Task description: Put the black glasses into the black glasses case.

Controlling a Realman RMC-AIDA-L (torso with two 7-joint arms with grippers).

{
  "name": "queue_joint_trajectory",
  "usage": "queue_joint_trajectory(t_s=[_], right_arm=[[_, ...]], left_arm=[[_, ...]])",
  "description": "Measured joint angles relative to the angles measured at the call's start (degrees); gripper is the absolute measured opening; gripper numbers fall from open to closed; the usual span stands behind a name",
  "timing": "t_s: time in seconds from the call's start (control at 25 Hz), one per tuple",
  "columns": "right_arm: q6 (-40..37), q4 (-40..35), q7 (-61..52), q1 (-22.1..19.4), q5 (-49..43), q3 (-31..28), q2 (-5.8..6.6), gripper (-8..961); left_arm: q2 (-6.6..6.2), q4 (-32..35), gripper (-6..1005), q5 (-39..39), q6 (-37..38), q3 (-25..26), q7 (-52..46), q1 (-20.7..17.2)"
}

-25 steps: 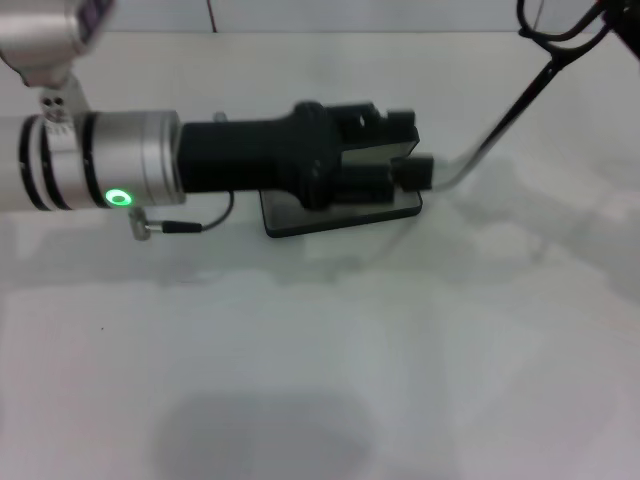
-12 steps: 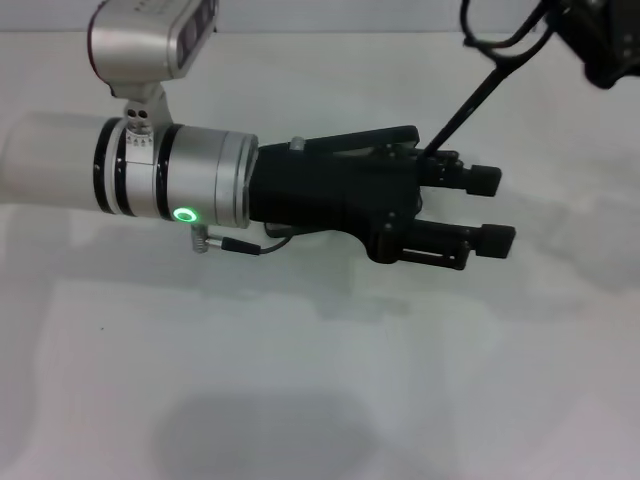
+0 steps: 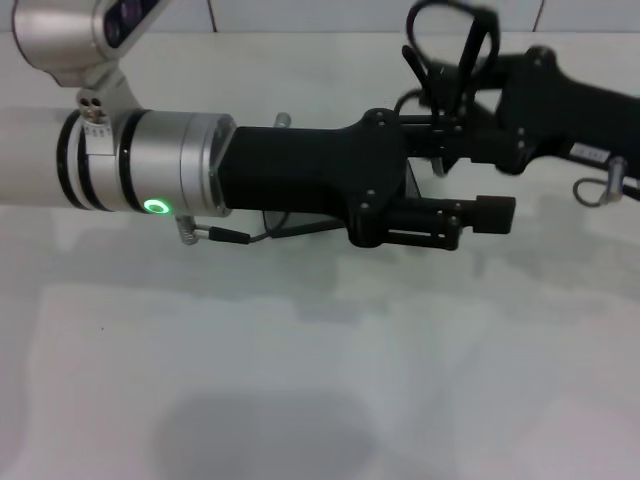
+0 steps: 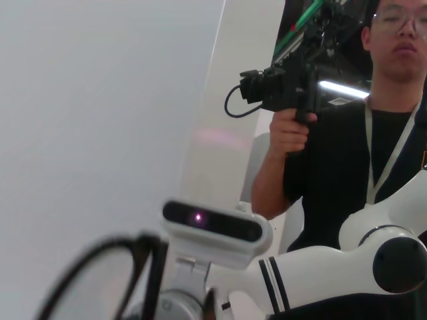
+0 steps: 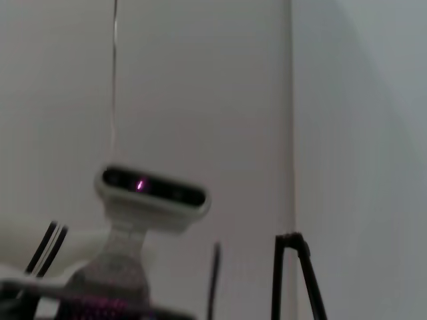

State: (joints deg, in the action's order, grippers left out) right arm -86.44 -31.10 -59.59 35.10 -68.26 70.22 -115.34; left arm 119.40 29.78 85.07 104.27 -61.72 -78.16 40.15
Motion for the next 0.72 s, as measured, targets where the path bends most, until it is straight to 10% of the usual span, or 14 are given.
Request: queue_joint_trajectory(t_s=[0.72], right_arm=[[-2.9,-0.6,-2.1,0.4,-7.0,-0.2,0.57,121]], left_arm=[[-0.05,1.0,708,-0.1,-0.3,0.0,0.1,0.1]])
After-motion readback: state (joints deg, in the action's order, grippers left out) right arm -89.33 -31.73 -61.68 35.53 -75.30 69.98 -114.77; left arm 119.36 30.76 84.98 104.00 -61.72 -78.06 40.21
